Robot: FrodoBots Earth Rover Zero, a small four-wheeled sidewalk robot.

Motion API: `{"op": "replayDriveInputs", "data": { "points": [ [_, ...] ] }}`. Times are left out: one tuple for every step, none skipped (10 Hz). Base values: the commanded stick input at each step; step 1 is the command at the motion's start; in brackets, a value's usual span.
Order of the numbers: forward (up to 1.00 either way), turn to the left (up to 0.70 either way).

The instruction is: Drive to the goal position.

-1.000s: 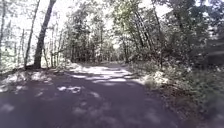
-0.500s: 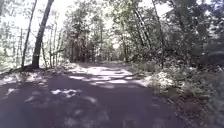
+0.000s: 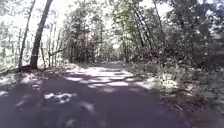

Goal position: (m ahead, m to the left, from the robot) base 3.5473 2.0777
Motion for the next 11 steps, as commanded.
{"op": "replayDriveInputs", "data": {
  "points": [
    [0.45,0.0],
    [0.45,0.0],
    [0.45,0.0],
    [0.45,0.0],
    [0.45,0.0],
    [0.45,0.0],
    [0.45,0.0],
    [0.45,0.0],
    [0.45,0.0],
    [0.45,0.0],
    [0.45,0.0]
  ]
}}
